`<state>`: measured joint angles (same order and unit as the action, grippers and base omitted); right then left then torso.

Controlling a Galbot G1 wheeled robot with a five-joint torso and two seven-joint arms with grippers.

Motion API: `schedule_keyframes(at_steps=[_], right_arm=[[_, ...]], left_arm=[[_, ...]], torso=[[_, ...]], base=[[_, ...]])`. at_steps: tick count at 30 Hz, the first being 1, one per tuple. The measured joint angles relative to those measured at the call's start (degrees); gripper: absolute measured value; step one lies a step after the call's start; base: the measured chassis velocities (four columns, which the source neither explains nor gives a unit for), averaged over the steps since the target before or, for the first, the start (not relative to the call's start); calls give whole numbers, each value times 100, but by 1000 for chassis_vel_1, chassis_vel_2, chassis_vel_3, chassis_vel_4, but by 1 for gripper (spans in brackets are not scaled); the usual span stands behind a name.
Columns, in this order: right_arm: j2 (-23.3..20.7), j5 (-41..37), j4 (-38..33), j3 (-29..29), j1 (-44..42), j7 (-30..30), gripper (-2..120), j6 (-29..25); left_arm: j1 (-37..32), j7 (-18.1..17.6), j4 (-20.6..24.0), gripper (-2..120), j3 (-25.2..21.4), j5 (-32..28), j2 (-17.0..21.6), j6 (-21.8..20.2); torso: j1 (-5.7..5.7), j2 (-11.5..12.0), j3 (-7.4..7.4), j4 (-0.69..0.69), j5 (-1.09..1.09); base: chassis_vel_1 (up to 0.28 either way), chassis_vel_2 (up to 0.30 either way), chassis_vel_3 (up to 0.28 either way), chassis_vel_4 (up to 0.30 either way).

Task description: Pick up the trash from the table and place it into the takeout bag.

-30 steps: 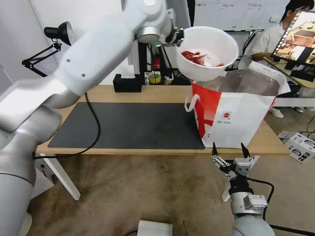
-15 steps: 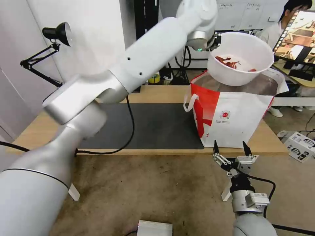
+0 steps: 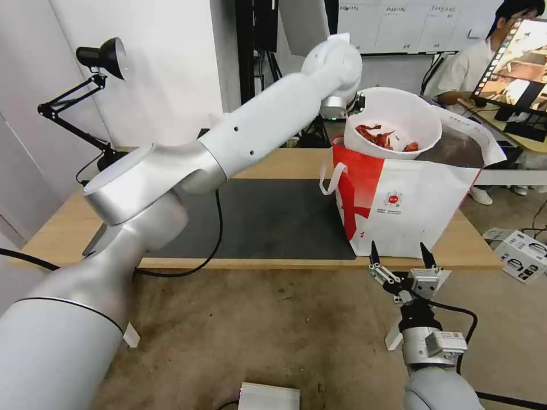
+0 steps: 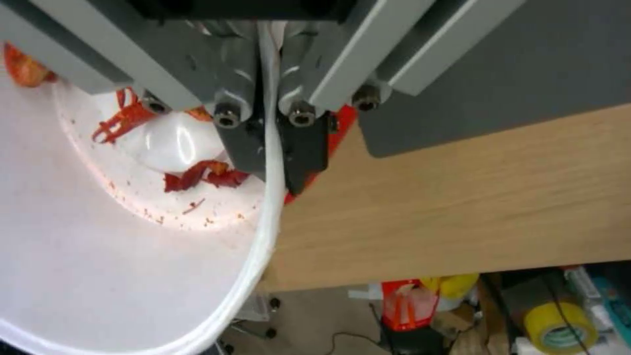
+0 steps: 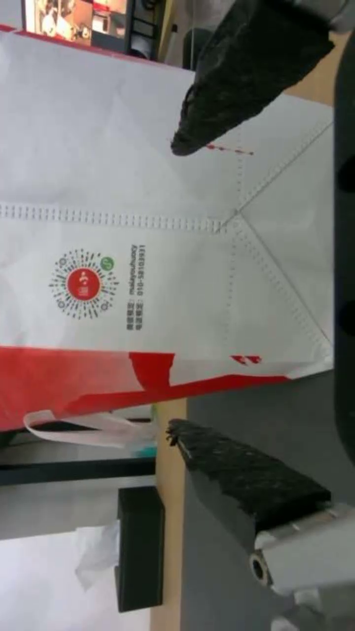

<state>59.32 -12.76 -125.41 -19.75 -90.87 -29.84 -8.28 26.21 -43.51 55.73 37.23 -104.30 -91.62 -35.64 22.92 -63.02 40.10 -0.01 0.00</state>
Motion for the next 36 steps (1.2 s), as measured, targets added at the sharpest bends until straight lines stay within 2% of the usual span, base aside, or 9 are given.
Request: schedule_keyframes(at_steps=[6,16,32,36], right_arm=[[27,10,-3,-19,-25,-1,98,0],[115,46,-74,13,-103,-1,98,6],[194,66,-217,-33,-236,2,98,12],[227,112,-220,-32,-271,4,98,13]], left_arm=[[48,-28,188,0,58,-86,10,12],[186,-310,491,0,60,-422,20,28],[129,-327,599,0,421,-492,18,101],[127,-316,676,14,386,-485,20,147]], torso=[[0,0,0,0,0],[0,0,0,1,0],[0,0,0,0,0],[0,0,0,0,0]], base=[[0,0,0,0],[0,0,0,0],[0,0,0,0],[0,0,0,0]])
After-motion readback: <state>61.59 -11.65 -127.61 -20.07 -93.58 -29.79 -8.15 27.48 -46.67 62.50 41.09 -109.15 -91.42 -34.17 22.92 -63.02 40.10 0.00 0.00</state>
